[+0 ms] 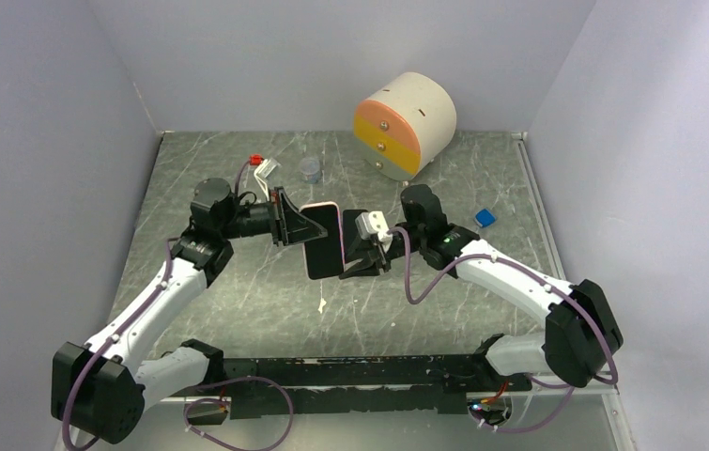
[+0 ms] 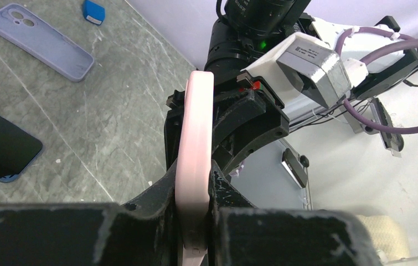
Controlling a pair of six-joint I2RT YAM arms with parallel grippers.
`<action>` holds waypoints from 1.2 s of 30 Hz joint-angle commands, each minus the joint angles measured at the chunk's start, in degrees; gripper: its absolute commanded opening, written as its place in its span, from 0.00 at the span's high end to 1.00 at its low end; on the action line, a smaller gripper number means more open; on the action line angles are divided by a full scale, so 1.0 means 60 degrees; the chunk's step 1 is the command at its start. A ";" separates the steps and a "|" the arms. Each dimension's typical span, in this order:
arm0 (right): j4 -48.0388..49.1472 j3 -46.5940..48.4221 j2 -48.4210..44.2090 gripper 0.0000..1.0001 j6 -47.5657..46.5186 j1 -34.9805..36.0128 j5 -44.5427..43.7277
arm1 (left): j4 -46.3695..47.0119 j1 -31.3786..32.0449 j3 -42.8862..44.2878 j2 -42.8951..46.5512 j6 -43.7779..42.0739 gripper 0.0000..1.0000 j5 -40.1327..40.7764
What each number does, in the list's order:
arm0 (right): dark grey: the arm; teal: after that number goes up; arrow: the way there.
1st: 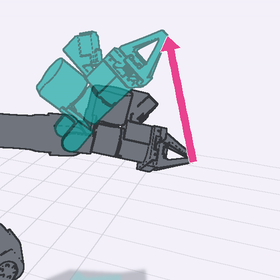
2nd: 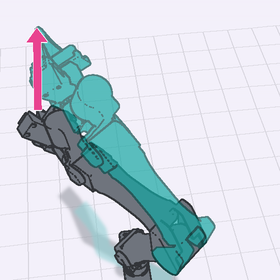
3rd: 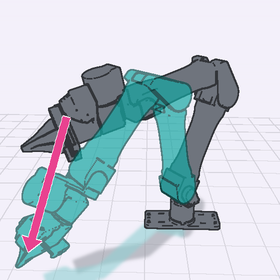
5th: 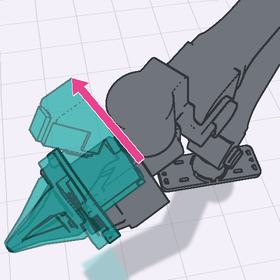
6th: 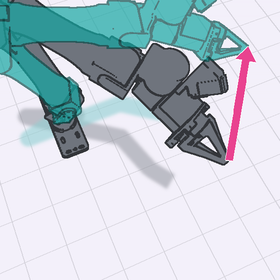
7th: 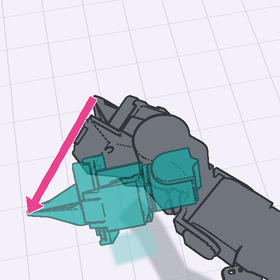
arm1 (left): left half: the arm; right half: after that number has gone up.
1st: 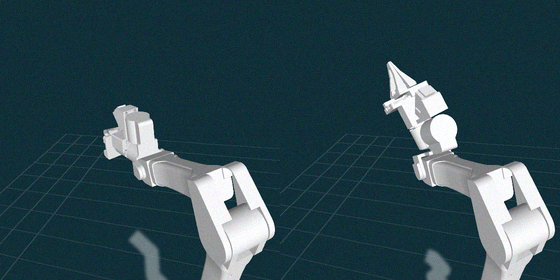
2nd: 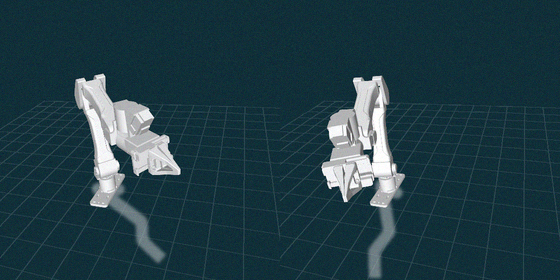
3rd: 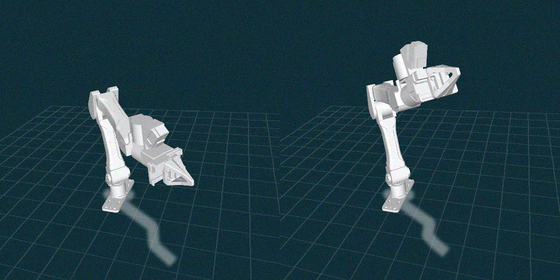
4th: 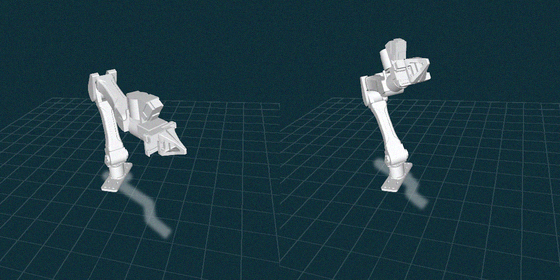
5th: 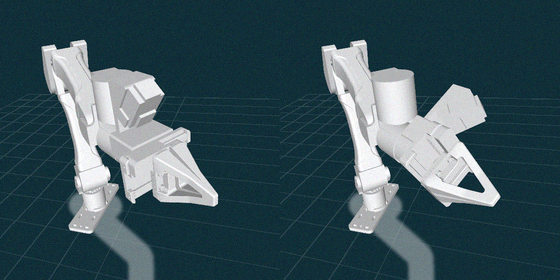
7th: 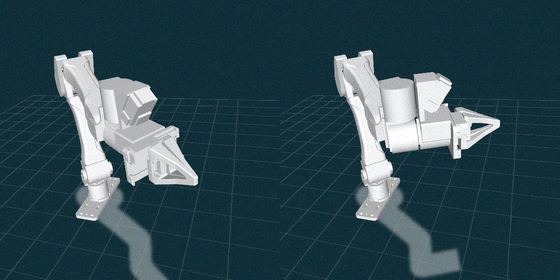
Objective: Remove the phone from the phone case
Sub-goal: Remove the phone case from the phone.
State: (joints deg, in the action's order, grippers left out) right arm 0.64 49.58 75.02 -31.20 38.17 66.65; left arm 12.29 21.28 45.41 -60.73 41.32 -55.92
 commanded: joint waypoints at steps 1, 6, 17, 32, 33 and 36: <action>-0.0251 0.0797 -0.0048 0.98 -0.1944 0.0076 -0.0081 | 0.0996 0.0013 0.0270 -0.0057 0.1294 0.97 -0.0194; -0.0627 0.0988 0.0062 0.98 -0.2449 0.0065 0.0082 | 0.1480 0.0013 0.0160 -0.0108 0.1565 0.97 -0.0361; 0.1113 0.0749 0.0163 1.00 -0.1148 -0.0012 0.0130 | 0.2206 0.0013 0.0030 -0.0107 0.1953 0.97 -0.0846; 0.1748 0.0100 -0.0144 0.64 0.0538 -0.0298 0.0826 | -0.0757 0.0013 0.0619 0.0629 -0.0642 0.98 0.0383; 0.1723 0.0090 -0.0165 0.63 0.0584 -0.0290 0.0873 | -0.0705 0.0013 0.0613 0.0618 -0.0650 0.98 0.0338; 0.2006 0.0016 -0.0199 0.61 0.0824 -0.0289 0.0984 | -0.0537 0.0013 0.0563 0.0600 -0.0593 0.97 0.0278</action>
State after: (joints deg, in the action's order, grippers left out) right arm 7.07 49.41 76.42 -26.79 36.34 69.63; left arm 9.65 21.06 46.63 -58.08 40.32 -53.93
